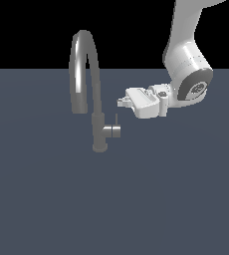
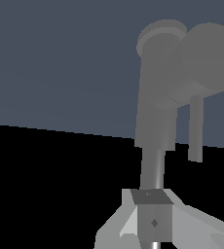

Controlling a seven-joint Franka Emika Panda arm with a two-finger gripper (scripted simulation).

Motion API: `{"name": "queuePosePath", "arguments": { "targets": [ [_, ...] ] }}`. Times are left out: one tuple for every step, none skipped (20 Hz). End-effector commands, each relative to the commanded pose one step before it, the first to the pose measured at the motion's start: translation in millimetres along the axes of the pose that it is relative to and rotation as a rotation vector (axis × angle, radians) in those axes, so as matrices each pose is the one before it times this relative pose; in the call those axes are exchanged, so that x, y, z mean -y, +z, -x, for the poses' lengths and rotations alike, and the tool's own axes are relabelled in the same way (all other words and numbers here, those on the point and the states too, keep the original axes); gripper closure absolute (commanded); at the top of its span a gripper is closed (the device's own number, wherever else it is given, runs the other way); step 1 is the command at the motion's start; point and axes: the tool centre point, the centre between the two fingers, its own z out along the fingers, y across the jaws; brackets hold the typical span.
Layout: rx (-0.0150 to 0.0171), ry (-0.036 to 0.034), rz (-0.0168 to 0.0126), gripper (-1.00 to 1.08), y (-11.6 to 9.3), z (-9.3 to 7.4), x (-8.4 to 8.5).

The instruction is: Turn on the faucet by rotating a designated handle.

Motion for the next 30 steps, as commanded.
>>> {"name": "queuePosePath", "arguments": {
  "targets": [
    [0.0369,0.03789,-0.03836,1.08,3.64,-14.09,1.45],
    [0.01194,0.01258,-0.01236,1.08,1.28,-4.8,0.31],
    [0.01103,0.0116,-0.0114,1.08,1.22,-4.44,0.29],
    [0.01004,0.01056,-0.01038,1.08,1.12,-4.04,0.26],
    [0.00897,0.00944,-0.00927,1.08,1.0,-3.62,0.23],
    [0.00785,0.00827,-0.00812,1.08,0.89,-3.17,0.2],
    [0.00675,0.00711,-0.00698,1.08,0.76,-2.73,0.17],
    [0.00563,0.00592,-0.00582,1.08,0.65,-2.28,0.14],
    [0.0045,0.00471,-0.00463,1.08,0.54,-1.81,0.11],
    [0.00336,0.00349,-0.00344,1.08,0.44,-1.35,0.08],
    [0.00224,0.00227,-0.00225,1.08,0.33,-0.89,0.05],
    [0.0011,0.00102,-0.00104,1.08,0.24,-0.42,0.02],
    [0.0,0.0,0.0,1.08,0.04,-0.08,0.01],
    [-0.00111,-0.00157,0.00142,1.08,0.07,0.59,-0.06],
    [-0.00198,-0.00234,0.00222,1.08,-0.06,0.86,-0.07],
    [-0.00147,-0.00169,0.00162,1.08,-0.08,0.62,-0.04],
    [-0.00052,-0.0006,0.00057,1.08,-0.05,0.21,-0.01],
    [0.0,0.0,0.0,1.08,0.0,0.0,0.0],
    [0.0,0.0,0.0,1.08,0.0,0.0,0.0],
    [0.0,0.0,0.0,1.08,0.0,0.0,0.0],
    [0.0,0.0,0.0,1.08,0.19,0.06,0.04],
    [0.0,0.0,0.0,1.08,0.0,1.05,-2.52],
    [0.0,0.0,0.0,1.08,-0.01,1.06,-2.54],
    [0.0,0.0,0.0,1.08,-0.01,1.07,-2.56],
    [0.0,0.0,0.0,1.08,-0.01,1.08,-2.58],
    [0.0,0.0,0.0,1.08,-0.01,1.09,-2.6],
    [0.0,0.0,0.0,1.08,-0.01,1.1,-2.62],
    [0.0,0.0,0.0,1.08,-0.01,1.11,-2.64],
    [0.0,0.0,0.0,1.08,-0.02,1.12,-2.66],
    [0.0,0.0,0.0,1.08,-0.02,1.13,-2.68]
  ]
}}
